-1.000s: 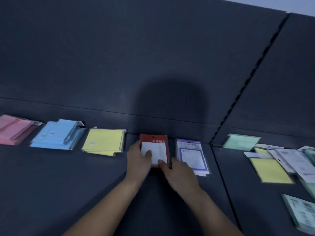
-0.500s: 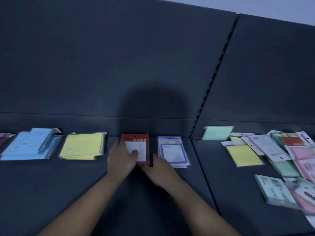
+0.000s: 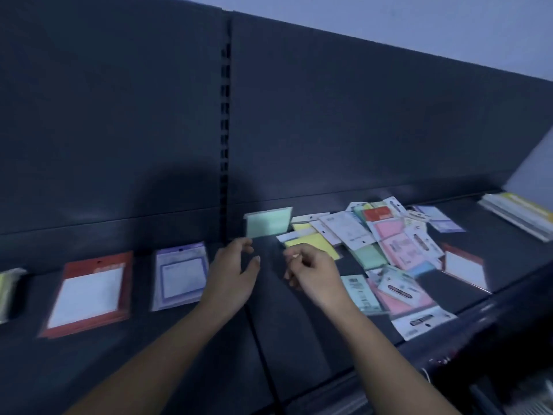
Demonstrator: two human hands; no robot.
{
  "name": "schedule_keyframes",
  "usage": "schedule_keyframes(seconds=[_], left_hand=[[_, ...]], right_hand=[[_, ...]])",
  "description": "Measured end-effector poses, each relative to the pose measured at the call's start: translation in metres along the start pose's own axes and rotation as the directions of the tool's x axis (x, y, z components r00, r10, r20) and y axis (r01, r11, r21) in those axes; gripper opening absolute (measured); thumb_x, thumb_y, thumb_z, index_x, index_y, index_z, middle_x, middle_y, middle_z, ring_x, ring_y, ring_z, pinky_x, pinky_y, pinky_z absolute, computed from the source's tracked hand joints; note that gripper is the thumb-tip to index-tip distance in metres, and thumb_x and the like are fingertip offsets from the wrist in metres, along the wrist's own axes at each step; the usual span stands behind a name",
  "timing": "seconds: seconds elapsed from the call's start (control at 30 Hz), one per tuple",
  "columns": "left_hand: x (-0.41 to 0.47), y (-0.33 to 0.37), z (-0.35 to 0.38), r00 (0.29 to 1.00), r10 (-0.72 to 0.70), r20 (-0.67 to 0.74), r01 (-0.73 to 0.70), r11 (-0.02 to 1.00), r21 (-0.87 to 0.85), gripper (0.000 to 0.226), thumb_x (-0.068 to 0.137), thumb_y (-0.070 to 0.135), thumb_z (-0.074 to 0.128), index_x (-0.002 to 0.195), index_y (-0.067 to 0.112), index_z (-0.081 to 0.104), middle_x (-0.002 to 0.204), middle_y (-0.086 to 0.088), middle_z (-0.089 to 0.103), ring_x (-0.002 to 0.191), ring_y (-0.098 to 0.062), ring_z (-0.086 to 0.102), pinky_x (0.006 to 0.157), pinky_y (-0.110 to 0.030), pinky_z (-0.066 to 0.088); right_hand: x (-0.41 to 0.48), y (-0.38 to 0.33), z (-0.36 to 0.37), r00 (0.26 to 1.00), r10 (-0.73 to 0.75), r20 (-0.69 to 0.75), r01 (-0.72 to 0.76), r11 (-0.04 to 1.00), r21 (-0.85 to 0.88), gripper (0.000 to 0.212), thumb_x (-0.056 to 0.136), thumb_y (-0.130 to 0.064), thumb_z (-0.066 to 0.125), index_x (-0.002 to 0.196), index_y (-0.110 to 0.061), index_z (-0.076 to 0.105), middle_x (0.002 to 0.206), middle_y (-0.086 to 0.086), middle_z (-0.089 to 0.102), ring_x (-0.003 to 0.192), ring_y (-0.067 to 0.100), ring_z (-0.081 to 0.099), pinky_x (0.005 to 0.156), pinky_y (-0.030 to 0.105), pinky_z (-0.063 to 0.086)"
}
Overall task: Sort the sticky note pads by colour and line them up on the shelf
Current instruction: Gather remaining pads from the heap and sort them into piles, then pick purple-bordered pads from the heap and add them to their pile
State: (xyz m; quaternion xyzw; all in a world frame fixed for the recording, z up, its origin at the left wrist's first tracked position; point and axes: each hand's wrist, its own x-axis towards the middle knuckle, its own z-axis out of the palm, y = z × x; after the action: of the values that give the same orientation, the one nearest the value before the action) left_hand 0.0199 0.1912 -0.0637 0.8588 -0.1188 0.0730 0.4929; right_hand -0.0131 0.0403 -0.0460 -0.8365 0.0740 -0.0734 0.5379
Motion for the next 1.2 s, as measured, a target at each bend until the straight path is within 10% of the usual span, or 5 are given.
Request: schedule_keyframes(seconds=[0.23, 0.5, 0.7, 1.03, 1.2], left_hand=[[0.014, 0.059, 0.094, 0.996, 0.083, 0.042, -0.079, 0.993, -0.082, 0.02, 0.09, 0.012, 0.052, 0.108, 0.018, 0.058, 0.098, 0.006, 0.062, 0.081, -0.012, 0.05, 0.074, -0.025, 0.037], [0.056, 0.137, 0.226, 0.981, 0.176, 0.082, -0.17, 0.982, -0.078, 0.015, 0.09, 0.012, 0.053, 0.096, 0.023, 0.062, 0.096, 0.008, 0.06, 0.094, -0.009, 0.053, 0.076, -0.02, 0.037], [0.093, 0.185, 0.322, 0.966, 0.222, 0.129, -0.237, 0.965, 0.113, 0.019, 0.087, 0.009, 0.056, 0.102, 0.014, 0.066, 0.107, 0.002, 0.063, 0.106, -0.016, 0.049, 0.091, -0.031, 0.038], [0.117, 0.211, 0.408, 0.931, 0.149, 0.332, -0.269, 0.897, 0.352, 0.028, 0.088, 0.017, 0.052, 0.114, 0.014, 0.062, 0.12, -0.003, 0.059, 0.112, -0.02, 0.046, 0.093, -0.031, 0.033], [0.124, 0.21, 0.412, 0.94, 0.086, 0.332, -0.191, 0.935, 0.299, 0.025, 0.089, 0.014, 0.051, 0.112, 0.014, 0.062, 0.117, -0.001, 0.059, 0.112, -0.018, 0.046, 0.099, -0.034, 0.035]], right_hand=[[0.017, 0.055, -0.132, 0.958, 0.049, -0.281, -0.048, 0.999, 0.012, 0.028, 0.088, -0.002, 0.046, 0.079, -0.025, 0.06, 0.061, 0.001, 0.062, 0.054, 0.013, 0.053, 0.054, 0.025, 0.043], [0.081, 0.138, -0.3, 0.853, 0.111, -0.51, -0.167, 0.984, -0.064, 0.019, 0.082, -0.004, 0.054, 0.08, -0.02, 0.065, 0.076, 0.0, 0.065, 0.073, 0.021, 0.06, 0.069, 0.026, 0.046], [0.133, 0.194, -0.384, 0.894, 0.173, -0.413, -0.314, 0.899, -0.303, 0.02, 0.084, -0.012, 0.059, 0.101, -0.004, 0.066, 0.104, 0.015, 0.065, 0.097, 0.03, 0.058, 0.082, 0.033, 0.045], [0.193, 0.235, -0.408, 0.917, 0.279, -0.286, -0.399, 0.61, -0.685, 0.109, 0.067, -0.079, 0.053, 0.145, -0.011, 0.02, 0.146, 0.012, 0.035, 0.133, 0.033, 0.032, 0.104, 0.046, 0.028], [0.216, 0.239, -0.401, 0.929, 0.205, -0.307, -0.361, 0.678, -0.64, 0.097, 0.068, -0.059, 0.07, 0.141, -0.013, 0.024, 0.138, 0.015, 0.037, 0.127, 0.034, 0.033, 0.101, 0.046, 0.028]])
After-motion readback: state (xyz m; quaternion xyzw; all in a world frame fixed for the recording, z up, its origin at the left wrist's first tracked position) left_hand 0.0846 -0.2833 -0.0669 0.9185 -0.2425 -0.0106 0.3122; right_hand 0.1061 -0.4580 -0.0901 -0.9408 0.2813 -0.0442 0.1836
